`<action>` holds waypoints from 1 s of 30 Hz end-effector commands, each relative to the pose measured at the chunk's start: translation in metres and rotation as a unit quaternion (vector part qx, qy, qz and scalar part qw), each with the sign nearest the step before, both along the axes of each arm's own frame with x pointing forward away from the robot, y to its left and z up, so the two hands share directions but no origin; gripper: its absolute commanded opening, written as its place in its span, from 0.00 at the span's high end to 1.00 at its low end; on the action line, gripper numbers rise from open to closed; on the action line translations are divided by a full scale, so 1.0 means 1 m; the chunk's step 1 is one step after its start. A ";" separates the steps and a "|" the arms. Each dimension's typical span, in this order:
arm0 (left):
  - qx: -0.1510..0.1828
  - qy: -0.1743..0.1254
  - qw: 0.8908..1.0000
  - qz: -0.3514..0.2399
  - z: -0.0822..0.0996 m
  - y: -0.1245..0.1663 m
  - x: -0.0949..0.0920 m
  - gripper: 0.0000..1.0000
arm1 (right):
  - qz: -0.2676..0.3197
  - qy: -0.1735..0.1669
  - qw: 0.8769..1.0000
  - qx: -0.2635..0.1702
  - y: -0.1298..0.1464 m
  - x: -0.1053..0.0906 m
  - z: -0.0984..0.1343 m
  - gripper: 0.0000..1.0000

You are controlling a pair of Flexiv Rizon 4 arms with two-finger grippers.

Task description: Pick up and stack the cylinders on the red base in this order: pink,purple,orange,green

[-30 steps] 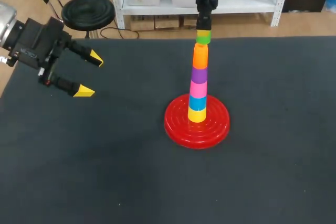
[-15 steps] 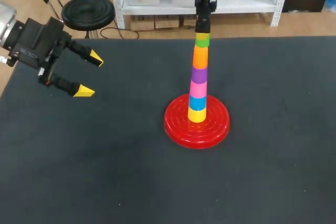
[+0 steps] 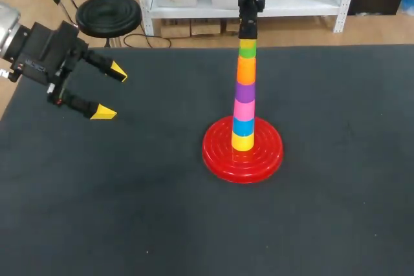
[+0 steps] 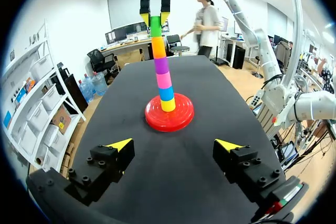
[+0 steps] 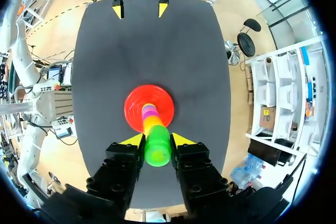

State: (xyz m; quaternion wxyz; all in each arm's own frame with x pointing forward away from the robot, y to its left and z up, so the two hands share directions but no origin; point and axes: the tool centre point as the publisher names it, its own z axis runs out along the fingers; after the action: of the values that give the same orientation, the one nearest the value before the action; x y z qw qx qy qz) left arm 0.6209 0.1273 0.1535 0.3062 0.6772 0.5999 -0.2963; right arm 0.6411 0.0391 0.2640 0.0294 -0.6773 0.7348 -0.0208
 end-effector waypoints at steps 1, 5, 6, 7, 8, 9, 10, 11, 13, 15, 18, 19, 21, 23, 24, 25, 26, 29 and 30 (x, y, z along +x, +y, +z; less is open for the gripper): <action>-0.001 -0.002 1.000 0.001 -0.001 0.001 -0.001 0.00 | 0.000 -0.004 1.000 0.002 0.000 0.000 0.001 1.00; -0.001 -0.002 1.000 0.001 -0.001 0.001 -0.001 0.00 | 0.001 -0.005 1.000 0.001 0.000 0.000 0.002 1.00; -0.001 -0.002 1.000 0.001 -0.001 0.001 -0.001 0.00 | 0.002 -0.004 1.000 0.000 0.001 0.000 0.001 1.00; -0.001 -0.002 1.000 0.001 -0.001 0.001 -0.001 0.00 | 0.002 -0.004 1.000 0.000 0.001 0.000 0.001 1.00; -0.001 -0.002 1.000 0.001 -0.001 0.001 -0.001 0.00 | 0.002 -0.003 1.000 -0.001 0.001 0.000 0.001 1.00; -0.001 -0.002 1.000 0.001 -0.001 0.001 -0.001 0.00 | 0.003 -0.003 1.000 -0.002 0.001 0.000 0.001 1.00; -0.001 -0.002 1.000 0.001 -0.001 0.001 -0.001 0.00 | 0.001 -0.007 1.000 -0.003 0.001 0.000 0.001 1.00; -0.001 -0.002 1.000 0.001 -0.001 0.001 -0.001 0.00 | 0.002 -0.006 1.000 -0.002 0.001 0.000 0.001 1.00; -0.001 -0.002 1.000 0.001 -0.001 0.001 -0.001 0.00 | 0.002 -0.006 1.000 -0.003 0.001 -0.001 0.001 1.00; -0.001 -0.002 1.000 0.001 -0.001 0.001 -0.001 0.00 | 0.003 -0.003 1.000 -0.005 0.001 -0.002 0.001 1.00; -0.001 -0.002 1.000 0.001 -0.001 0.001 -0.001 0.00 | 0.003 0.000 1.000 -0.007 0.000 -0.003 -0.001 1.00; -0.001 -0.002 1.000 0.001 -0.001 0.001 -0.001 0.00 | 0.002 0.000 1.000 -0.006 0.000 -0.003 -0.001 1.00; -0.001 -0.002 1.000 0.001 -0.001 0.001 -0.001 0.00 | 0.001 0.000 1.000 -0.004 -0.001 -0.003 -0.001 1.00; -0.001 -0.002 1.000 0.001 -0.001 0.001 -0.001 0.00 | 0.001 0.000 1.000 -0.003 -0.002 -0.003 -0.001 1.00; -0.001 -0.002 1.000 0.001 -0.001 0.001 -0.001 0.00 | 0.003 -0.002 1.000 -0.002 -0.001 -0.003 -0.001 1.00; -0.001 -0.002 1.000 0.001 -0.001 0.001 -0.001 0.00 | 0.004 -0.004 1.000 0.000 -0.001 -0.004 0.000 1.00; -0.001 -0.002 1.000 0.001 -0.001 0.001 -0.001 0.00 | 0.004 -0.005 1.000 0.001 -0.001 -0.005 0.001 1.00; -0.001 -0.002 1.000 0.001 -0.001 0.001 -0.001 0.00 | 0.003 -0.012 1.000 0.002 -0.002 -0.006 0.004 1.00; -0.001 -0.002 1.000 0.001 -0.001 0.001 -0.001 0.00 | 0.003 -0.013 1.000 0.003 -0.002 -0.007 0.005 1.00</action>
State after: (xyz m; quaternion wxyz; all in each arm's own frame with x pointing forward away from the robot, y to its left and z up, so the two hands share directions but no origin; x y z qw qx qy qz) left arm 0.6209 0.1273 0.1535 0.3062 0.6772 0.5999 -0.2963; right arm 0.6406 0.0402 0.2684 0.0338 -0.6797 0.7323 -0.0257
